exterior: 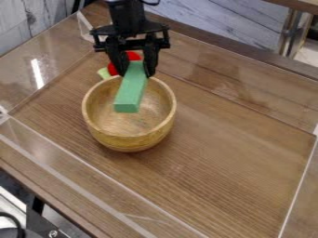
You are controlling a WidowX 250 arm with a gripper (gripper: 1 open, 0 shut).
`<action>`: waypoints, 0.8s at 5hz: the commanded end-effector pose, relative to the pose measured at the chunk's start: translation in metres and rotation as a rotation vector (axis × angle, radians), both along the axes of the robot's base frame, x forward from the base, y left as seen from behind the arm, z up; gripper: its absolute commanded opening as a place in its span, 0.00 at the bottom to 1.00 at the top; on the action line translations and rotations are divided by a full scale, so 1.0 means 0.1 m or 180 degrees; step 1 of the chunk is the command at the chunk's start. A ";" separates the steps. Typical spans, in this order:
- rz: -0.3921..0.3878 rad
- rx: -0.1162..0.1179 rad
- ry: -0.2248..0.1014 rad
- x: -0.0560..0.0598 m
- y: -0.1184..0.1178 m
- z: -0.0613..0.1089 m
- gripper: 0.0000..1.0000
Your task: Remove the green stick from the brown bowl and put it on the table
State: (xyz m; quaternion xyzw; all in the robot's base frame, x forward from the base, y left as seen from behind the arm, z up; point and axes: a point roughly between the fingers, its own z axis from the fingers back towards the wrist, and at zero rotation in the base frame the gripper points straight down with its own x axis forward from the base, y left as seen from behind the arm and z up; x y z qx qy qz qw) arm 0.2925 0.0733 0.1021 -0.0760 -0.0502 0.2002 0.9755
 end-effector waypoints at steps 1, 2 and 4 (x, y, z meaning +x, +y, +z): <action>-0.0278 0.0019 -0.0201 -0.07 -0.18 0.24 0.00; -0.0569 -0.0009 -0.0229 -0.18 -0.39 0.29 0.00; -0.0701 0.0003 -0.0235 -0.31 -0.60 0.44 0.00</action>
